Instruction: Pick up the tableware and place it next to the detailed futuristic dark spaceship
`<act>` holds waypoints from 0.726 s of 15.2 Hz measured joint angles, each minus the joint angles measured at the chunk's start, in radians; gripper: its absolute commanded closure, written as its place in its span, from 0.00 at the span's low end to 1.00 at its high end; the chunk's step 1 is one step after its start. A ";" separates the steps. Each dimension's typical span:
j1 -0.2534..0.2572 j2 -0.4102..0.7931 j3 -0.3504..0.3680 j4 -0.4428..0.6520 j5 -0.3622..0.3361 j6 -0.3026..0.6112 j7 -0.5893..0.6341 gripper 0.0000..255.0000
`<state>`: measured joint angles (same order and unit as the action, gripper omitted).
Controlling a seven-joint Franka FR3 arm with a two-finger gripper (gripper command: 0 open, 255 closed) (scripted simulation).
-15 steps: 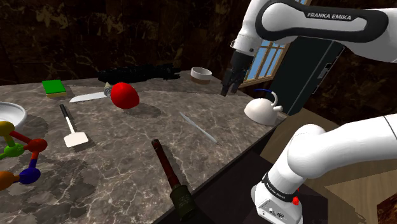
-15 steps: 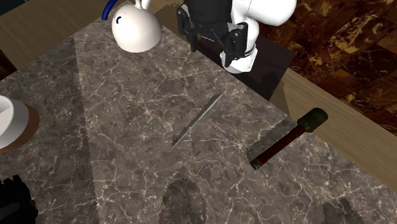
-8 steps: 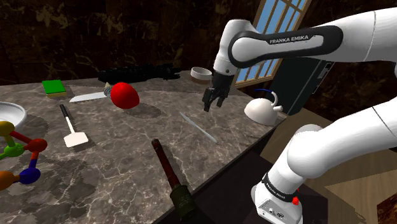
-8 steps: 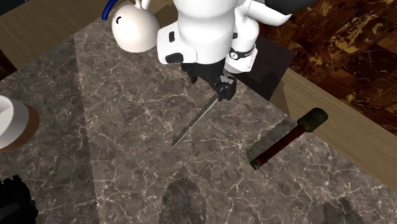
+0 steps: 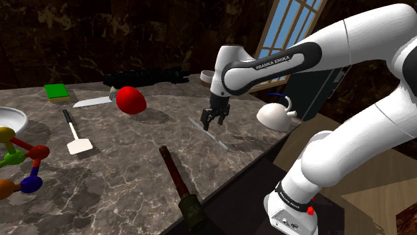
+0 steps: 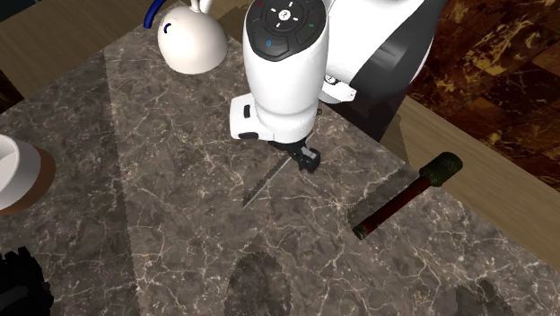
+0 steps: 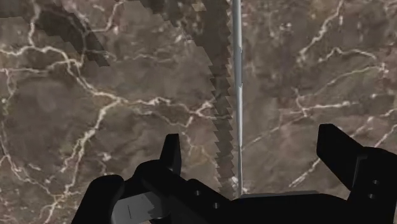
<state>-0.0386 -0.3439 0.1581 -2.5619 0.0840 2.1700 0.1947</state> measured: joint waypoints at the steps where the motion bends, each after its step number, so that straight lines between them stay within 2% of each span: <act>1: 0.001 0.014 0.004 -0.011 0.001 0.025 0.005 0.00; 5: 0.002 0.042 0.009 -0.040 0.001 0.082 0.008 0.00; 11: 0.002 0.049 0.010 -0.045 0.000 0.095 0.009 0.00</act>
<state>-0.0368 -0.2948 0.1679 -2.6071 0.0844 2.2648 0.2035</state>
